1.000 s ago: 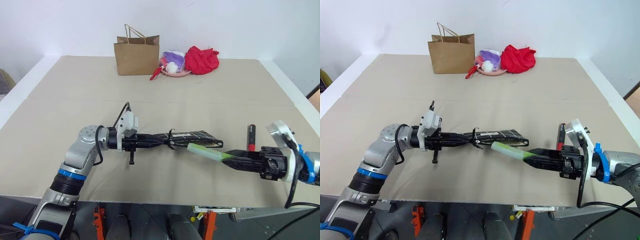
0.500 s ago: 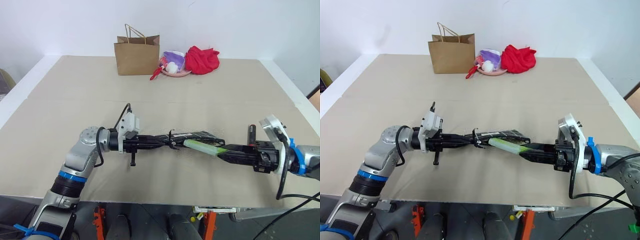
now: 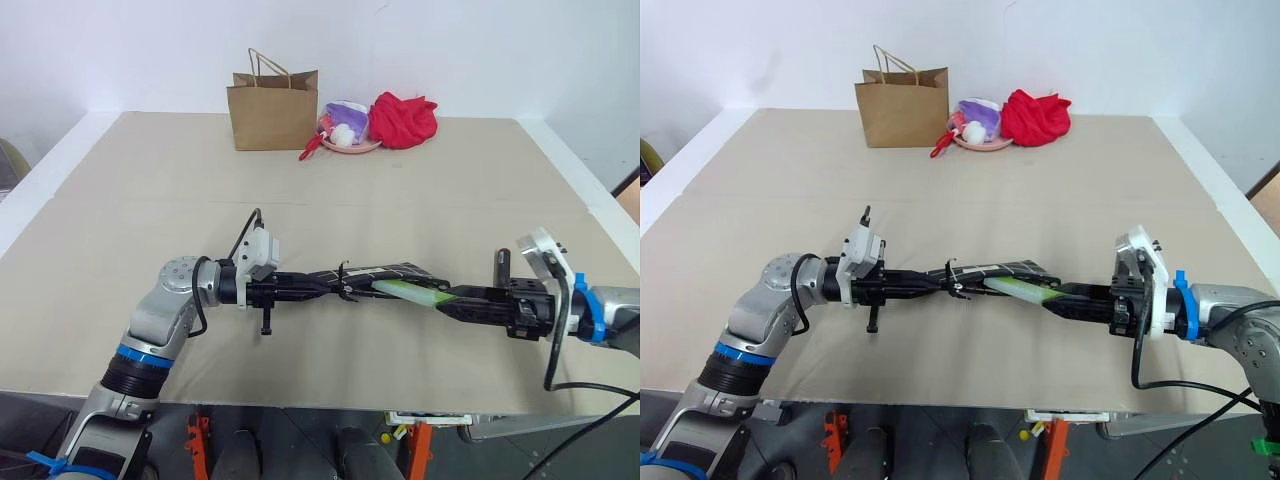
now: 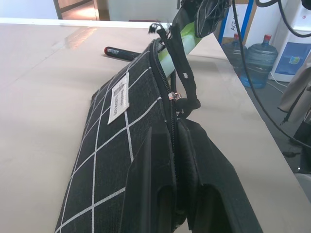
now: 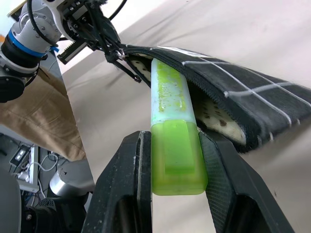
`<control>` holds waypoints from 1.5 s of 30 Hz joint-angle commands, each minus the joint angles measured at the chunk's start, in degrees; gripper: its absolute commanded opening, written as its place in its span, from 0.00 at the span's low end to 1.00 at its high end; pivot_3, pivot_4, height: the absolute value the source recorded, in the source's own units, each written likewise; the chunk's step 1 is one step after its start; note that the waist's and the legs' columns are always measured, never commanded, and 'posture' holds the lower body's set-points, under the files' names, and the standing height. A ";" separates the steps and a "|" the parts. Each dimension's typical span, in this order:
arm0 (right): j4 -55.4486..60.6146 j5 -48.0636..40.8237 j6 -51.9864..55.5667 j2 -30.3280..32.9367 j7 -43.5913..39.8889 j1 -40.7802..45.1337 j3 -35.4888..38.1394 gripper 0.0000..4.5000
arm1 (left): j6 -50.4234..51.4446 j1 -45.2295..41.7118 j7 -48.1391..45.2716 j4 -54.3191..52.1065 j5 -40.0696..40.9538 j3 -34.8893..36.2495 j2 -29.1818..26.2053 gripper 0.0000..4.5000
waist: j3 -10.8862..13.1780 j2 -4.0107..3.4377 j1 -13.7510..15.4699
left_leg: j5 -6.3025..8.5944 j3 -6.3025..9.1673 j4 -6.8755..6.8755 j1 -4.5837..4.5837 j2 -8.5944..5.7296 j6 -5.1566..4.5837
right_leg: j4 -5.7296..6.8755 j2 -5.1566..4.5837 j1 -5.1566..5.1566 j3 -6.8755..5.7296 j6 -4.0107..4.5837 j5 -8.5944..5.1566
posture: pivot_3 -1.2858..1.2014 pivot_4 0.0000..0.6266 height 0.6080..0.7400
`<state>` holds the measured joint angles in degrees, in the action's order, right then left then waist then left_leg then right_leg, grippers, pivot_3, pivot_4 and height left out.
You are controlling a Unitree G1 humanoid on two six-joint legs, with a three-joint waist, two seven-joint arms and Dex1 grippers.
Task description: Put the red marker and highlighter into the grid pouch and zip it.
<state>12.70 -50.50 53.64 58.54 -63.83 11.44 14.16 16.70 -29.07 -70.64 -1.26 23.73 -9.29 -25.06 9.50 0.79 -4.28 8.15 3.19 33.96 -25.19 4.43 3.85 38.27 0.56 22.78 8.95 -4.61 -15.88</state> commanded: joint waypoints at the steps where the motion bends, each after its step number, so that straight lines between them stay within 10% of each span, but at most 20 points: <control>1: -0.13 1.05 -1.16 -0.60 -0.59 2.40 -1.54 0.23 | -0.12 -0.03 0.00 -2.37 1.19 -0.18 0.44 0.00 | 0.00 0.00 0.01 | 0.00 0.00 0.00 0.00 0.00 0.00 | 0.00 0.00 0.00 0.00 0.00 0.00 | 0.52 0.24 1.00; 7: -1.27 0.64 1.72 -5.39 2.43 9.60 -6.20 0.23 | -0.24 0.03 0.61 -2.48 1.08 -0.54 1.20 0.00 | 0.01 -0.01 -0.17 | 0.00 0.00 -0.01 0.00 0.00 0.00 | 0.00 0.01 0.02 0.00 0.00 0.01 | 0.52 0.24 1.00; 8: -1.43 0.41 2.32 -5.78 2.48 10.34 -6.51 0.48 | -0.19 0.05 0.70 -2.59 1.07 -0.57 1.33 0.00 | 0.01 -0.01 -0.14 | 0.00 0.00 -0.01 0.00 0.00 0.00 | 0.01 0.01 0.02 0.00 -0.01 0.02 | 0.52 0.24 1.00; 14: -1.95 0.21 1.62 -0.59 -3.38 6.20 -1.67 0.99 | -0.13 0.73 1.03 -3.07 1.12 -0.14 0.80 0.00 | 0.01 -0.02 0.54 | 0.02 0.00 -0.01 -0.07 -0.01 0.01 | -0.01 -0.01 0.01 0.00 -0.06 -0.05 | 0.52 0.24 1.00; 20: -9.46 2.33 0.04 4.12 -4.50 -0.37 8.43 0.99 | -0.07 1.20 1.07 -3.17 1.25 0.48 -0.21 0.00 | 0.00 -0.02 0.66 | 0.05 0.00 -0.01 -0.04 0.00 0.00 | 0.00 0.01 0.02 -0.01 -0.04 -0.07 | 0.52 0.24 1.00; 32: -6.08 21.36 -14.36 -17.93 33.17 -6.67 12.20 0.99 | -0.51 0.80 1.38 -2.35 1.18 -0.17 -0.62 0.00 | -0.05 -0.20 0.12 | 0.01 0.03 0.05 0.00 0.00 0.05 | 0.02 0.04 0.00 0.02 -0.05 0.08 | 0.52 0.24 1.00; 45: -7.80 30.55 -18.77 -28.58 47.47 -9.65 9.66 0.99 | -0.57 -0.19 1.03 -1.70 0.98 -0.57 -0.43 0.00 | -0.10 -0.14 0.02 | 0.00 0.04 0.15 0.15 0.00 0.06 | -0.01 0.02 -0.31 0.02 0.18 -0.05 | 0.52 0.24 1.00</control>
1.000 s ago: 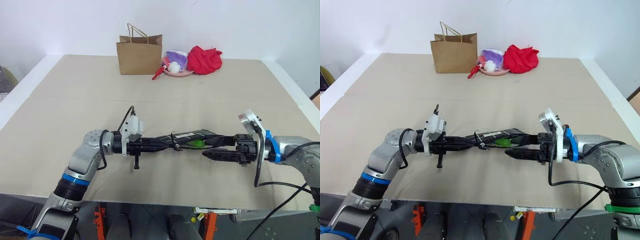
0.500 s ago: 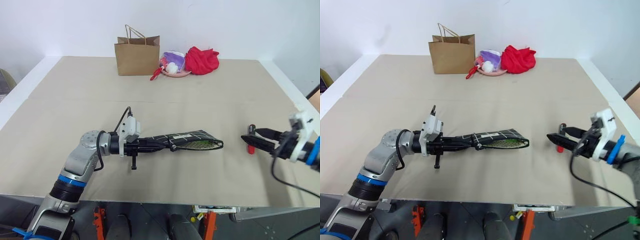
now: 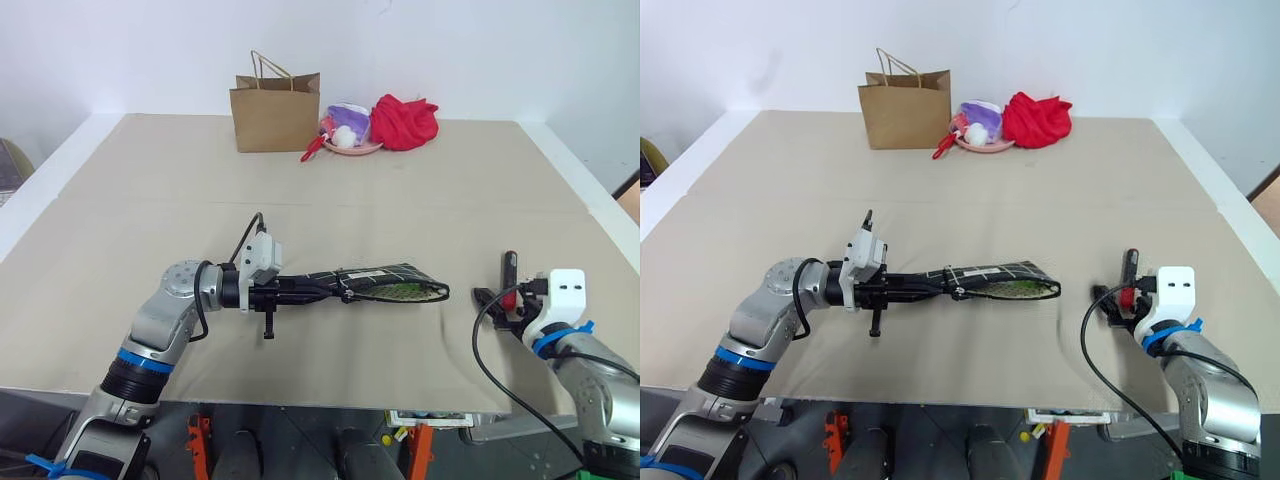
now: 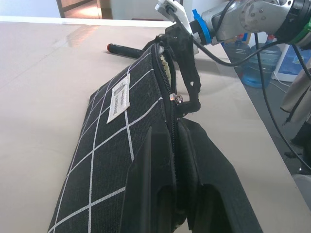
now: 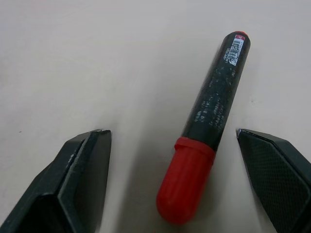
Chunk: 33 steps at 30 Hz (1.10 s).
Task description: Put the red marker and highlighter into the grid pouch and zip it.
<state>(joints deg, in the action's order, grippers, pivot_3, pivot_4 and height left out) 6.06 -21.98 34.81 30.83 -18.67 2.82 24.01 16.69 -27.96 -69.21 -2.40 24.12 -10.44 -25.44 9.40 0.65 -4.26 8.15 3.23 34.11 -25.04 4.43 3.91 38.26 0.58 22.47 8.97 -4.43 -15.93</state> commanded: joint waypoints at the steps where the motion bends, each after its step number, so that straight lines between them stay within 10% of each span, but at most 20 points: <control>1: -1.31 2.57 -0.25 -0.92 2.62 -1.26 -0.38 0.99 | -0.55 -1.30 -0.43 -0.56 0.61 0.56 -0.05 0.00 | 0.00 0.01 -0.01 | 0.00 0.00 0.03 0.01 0.00 0.00 | 0.00 0.00 -0.02 0.00 0.00 0.00 | 0.52 0.24 1.00; 10: -0.94 3.33 -0.24 0.17 2.58 -3.23 -0.81 0.12 | -0.55 -1.37 -0.57 -0.52 0.58 0.33 0.09 0.00 | -0.01 0.03 0.39 | -0.01 0.00 0.21 -0.01 -0.07 0.02 | -0.08 -0.08 -0.18 0.01 0.02 0.01 | 0.52 0.24 1.00; 17: -1.06 2.68 -2.67 5.24 -3.67 -1.86 -1.26 0.12 | -0.82 -1.70 -0.70 -0.04 0.42 0.25 0.27 0.00 | -0.01 0.02 0.88 | -0.01 0.00 0.19 -0.03 -0.08 0.02 | -0.10 -0.09 -0.18 0.00 -0.04 -0.03 | 0.52 0.24 1.00; 33: 10.87 -29.02 16.13 36.94 -56.39 -0.90 -0.41 0.12 | -0.23 -2.66 -2.29 0.89 1.19 0.41 -0.01 0.00 | 0.23 -0.25 0.11 | 0.09 0.05 -0.15 -0.05 -0.15 -0.11 | -0.09 -0.11 -0.10 -0.01 -0.31 -0.20 | 0.52 0.24 1.00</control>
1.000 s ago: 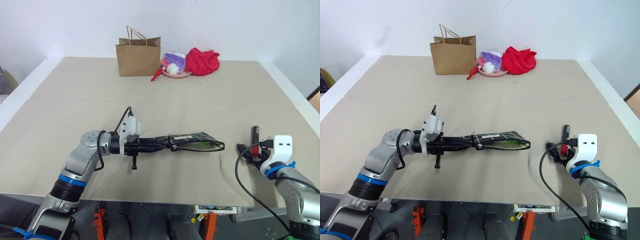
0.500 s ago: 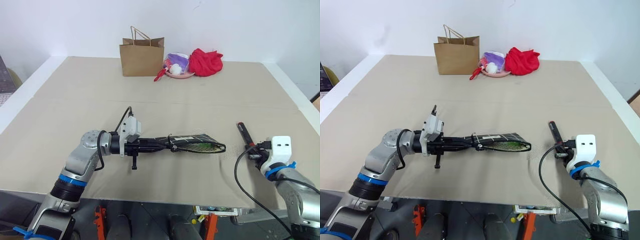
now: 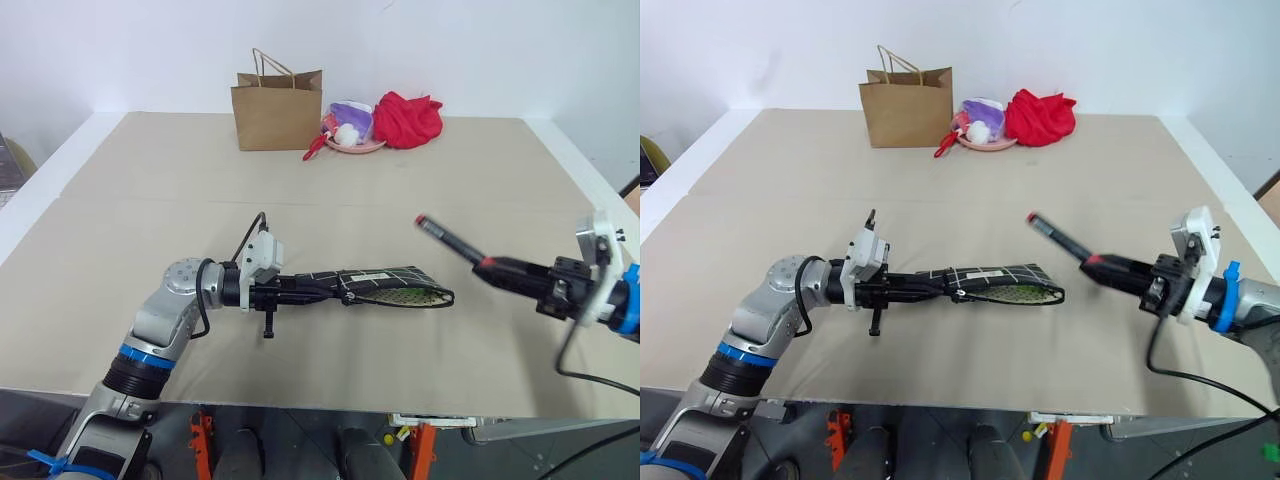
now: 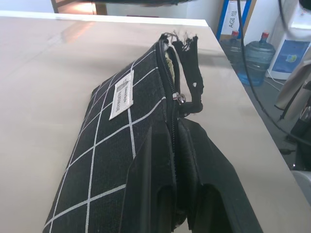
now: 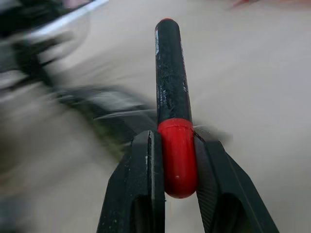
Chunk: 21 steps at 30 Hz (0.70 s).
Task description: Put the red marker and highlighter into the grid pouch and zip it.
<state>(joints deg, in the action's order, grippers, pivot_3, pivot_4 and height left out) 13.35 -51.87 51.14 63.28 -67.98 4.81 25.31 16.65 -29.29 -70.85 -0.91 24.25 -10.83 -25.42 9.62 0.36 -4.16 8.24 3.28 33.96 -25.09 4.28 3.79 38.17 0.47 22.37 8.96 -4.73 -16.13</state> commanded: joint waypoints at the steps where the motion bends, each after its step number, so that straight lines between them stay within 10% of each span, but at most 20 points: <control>1: 3.78 2.29 -1.38 5.78 -8.58 -3.94 -2.61 0.12 | -0.22 -1.36 -0.70 -0.54 1.02 0.78 -0.02 0.00 | 0.01 0.06 0.02 | 0.01 0.02 0.00 0.00 0.00 0.00 | 0.00 0.00 0.00 -0.03 0.01 -0.02 | 0.52 0.24 1.00; 21: -1.43 7.33 -2.13 4.64 -7.96 1.76 -9.50 0.12 | 0.22 -0.84 -0.45 -1.55 1.02 0.61 0.06 0.00 | 0.07 0.15 -0.02 | 0.01 0.01 0.13 -0.01 -0.05 0.08 | 0.00 -0.05 0.02 -0.03 -0.01 0.01 | 0.52 0.24 1.00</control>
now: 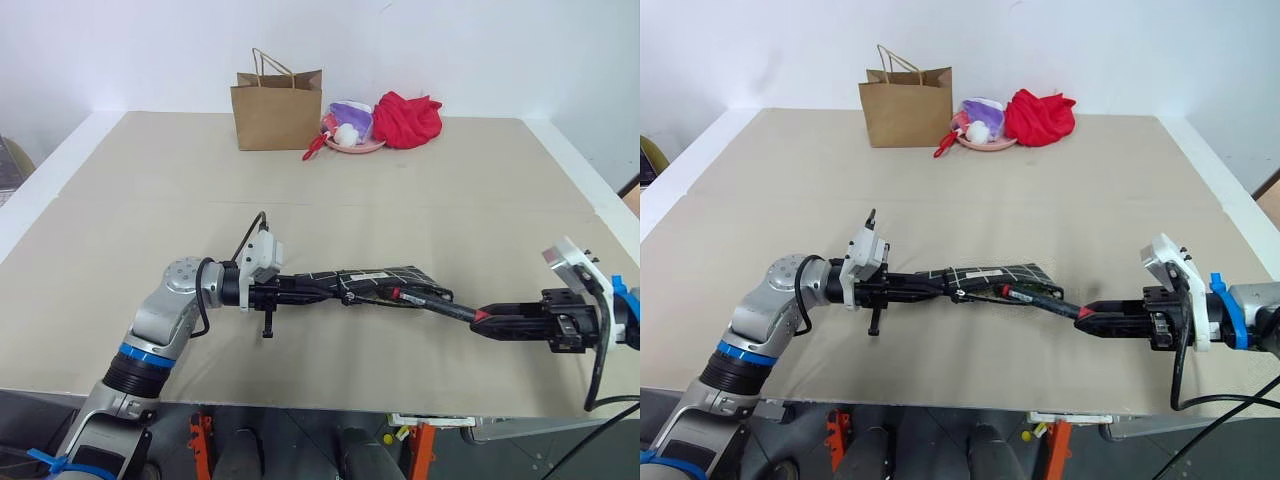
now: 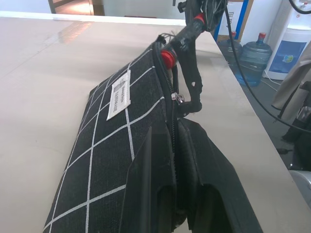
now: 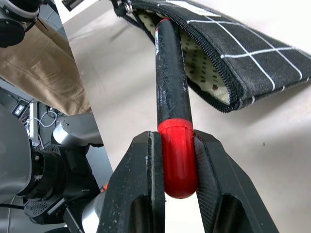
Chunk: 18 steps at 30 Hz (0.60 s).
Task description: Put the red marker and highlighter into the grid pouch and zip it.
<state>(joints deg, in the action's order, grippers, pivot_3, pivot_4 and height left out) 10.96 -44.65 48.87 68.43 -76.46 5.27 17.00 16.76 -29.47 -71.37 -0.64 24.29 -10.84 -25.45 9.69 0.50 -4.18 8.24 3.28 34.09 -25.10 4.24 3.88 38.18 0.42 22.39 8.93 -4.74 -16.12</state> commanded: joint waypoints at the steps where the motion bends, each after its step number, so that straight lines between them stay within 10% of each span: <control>1: 1.03 0.58 0.09 -0.97 1.40 2.01 -2.12 0.12 | 0.08 -0.73 0.11 -1.79 0.95 0.51 0.22 0.00 | 0.00 0.00 0.00 | 0.00 0.00 -0.01 0.00 0.00 0.00 | 0.00 0.00 0.00 0.00 0.00 0.00 | 0.52 0.24 1.00; 15: 1.05 2.75 2.84 -7.93 8.98 12.44 -9.24 0.12 | -0.09 -0.38 0.94 -2.17 0.74 0.26 0.75 0.00 | 0.00 -0.01 -0.12 | -0.01 0.01 -0.01 0.00 0.00 0.01 | 0.02 0.00 0.02 0.01 -0.04 0.04 | 0.52 0.24 1.00; 18: 2.43 3.23 1.53 -7.91 7.54 12.90 -10.20 0.53 | -0.17 -0.13 1.07 -2.26 0.67 0.27 0.61 0.00 | 0.00 -0.01 -0.06 | -0.01 0.01 -0.01 -0.02 -0.01 0.01 | 0.01 0.00 0.01 0.01 -0.04 0.03 | 0.52 0.24 1.00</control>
<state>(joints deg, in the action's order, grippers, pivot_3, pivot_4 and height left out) 11.41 -40.82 51.39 60.30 -67.93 16.98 6.52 16.76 -29.46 -70.36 -0.73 24.20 -11.13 -24.77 9.69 0.49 -4.24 8.24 3.29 34.07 -25.14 4.23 3.88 38.19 0.41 22.40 8.93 -4.80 -16.10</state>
